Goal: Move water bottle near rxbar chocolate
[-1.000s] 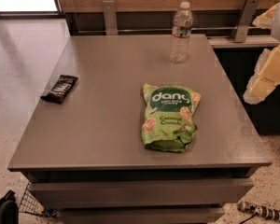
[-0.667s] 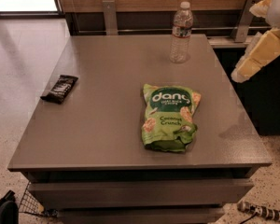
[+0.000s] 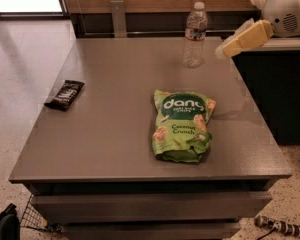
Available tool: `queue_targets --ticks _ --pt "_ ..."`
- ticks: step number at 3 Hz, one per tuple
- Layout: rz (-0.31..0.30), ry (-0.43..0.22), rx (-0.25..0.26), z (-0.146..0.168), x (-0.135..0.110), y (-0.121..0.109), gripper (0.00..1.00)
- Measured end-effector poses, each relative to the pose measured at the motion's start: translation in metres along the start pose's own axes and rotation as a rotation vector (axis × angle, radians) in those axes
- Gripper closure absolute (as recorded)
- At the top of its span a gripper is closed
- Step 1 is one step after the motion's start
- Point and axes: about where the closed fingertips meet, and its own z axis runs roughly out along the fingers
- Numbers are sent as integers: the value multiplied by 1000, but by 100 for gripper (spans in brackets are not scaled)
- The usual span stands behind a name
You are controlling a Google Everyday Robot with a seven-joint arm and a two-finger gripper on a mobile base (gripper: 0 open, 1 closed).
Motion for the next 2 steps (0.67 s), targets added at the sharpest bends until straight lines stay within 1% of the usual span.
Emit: queue_targets --ticks 1,2 --pt "62 -177 51 31 -5 -18 0" --pt "111 -253 79 46 -1 -27 0"
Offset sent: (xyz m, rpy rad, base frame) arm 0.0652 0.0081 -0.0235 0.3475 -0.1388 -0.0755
